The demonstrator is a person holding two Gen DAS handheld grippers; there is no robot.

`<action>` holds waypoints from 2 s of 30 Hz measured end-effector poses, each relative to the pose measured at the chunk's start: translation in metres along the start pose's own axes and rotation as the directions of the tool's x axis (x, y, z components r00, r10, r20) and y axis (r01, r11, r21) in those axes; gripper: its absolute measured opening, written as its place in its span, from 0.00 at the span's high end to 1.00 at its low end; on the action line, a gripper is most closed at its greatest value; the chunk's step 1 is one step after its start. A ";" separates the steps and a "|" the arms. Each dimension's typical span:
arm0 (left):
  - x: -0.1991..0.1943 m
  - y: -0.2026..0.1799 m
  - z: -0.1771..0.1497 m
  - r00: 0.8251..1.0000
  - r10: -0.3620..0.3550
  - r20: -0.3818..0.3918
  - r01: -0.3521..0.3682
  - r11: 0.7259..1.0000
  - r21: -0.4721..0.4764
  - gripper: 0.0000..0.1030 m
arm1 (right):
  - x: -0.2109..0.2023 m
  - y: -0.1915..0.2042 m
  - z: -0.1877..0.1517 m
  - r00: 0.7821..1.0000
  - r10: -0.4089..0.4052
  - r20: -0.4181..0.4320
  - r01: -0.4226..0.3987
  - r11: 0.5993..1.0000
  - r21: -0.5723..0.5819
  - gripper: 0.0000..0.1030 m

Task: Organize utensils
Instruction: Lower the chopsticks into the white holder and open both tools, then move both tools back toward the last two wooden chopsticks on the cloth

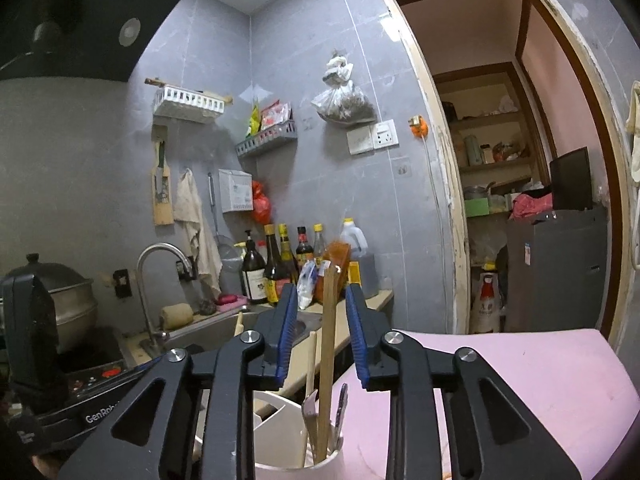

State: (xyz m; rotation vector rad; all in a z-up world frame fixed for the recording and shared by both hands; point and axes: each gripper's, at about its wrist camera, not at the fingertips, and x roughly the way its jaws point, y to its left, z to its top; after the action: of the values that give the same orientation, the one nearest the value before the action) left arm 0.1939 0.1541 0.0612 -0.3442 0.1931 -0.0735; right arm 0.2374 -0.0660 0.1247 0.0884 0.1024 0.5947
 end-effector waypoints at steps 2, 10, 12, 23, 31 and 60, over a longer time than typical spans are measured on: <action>-0.005 -0.007 0.003 1.000 -0.002 0.006 0.002 1.000 0.013 0.68 | -0.008 -0.003 0.005 1.000 -0.003 0.007 0.003 1.000 -0.006 0.75; -0.015 -0.047 0.015 1.000 -0.007 0.012 0.007 0.998 0.062 0.46 | -0.048 -0.030 0.022 0.999 -0.035 0.030 0.036 0.999 -0.028 0.46; -0.015 -0.057 0.015 1.000 -0.013 0.006 0.012 0.997 0.075 0.40 | -0.061 -0.038 0.026 0.998 -0.047 0.041 0.048 0.998 -0.035 0.33; -0.022 -0.115 -0.002 0.997 -0.072 0.008 0.070 0.988 0.140 0.02 | -0.128 -0.088 0.032 0.985 -0.153 0.076 0.158 0.985 -0.064 0.00; -0.003 -0.147 -0.044 0.989 -0.091 -0.114 0.112 0.975 0.193 0.02 | -0.150 -0.116 0.008 0.968 -0.251 0.008 0.251 0.961 -0.114 0.00; 0.092 -0.165 -0.146 0.749 0.153 -0.645 0.047 0.958 0.282 0.02 | -0.107 -0.157 -0.098 0.708 -0.244 -0.663 0.139 0.968 -0.209 0.00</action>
State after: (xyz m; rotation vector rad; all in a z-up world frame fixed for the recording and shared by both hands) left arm 0.2480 -0.0588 -0.0333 -0.0080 0.9001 -0.1646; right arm 0.2244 -0.2509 0.0174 -0.2931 0.7897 0.3945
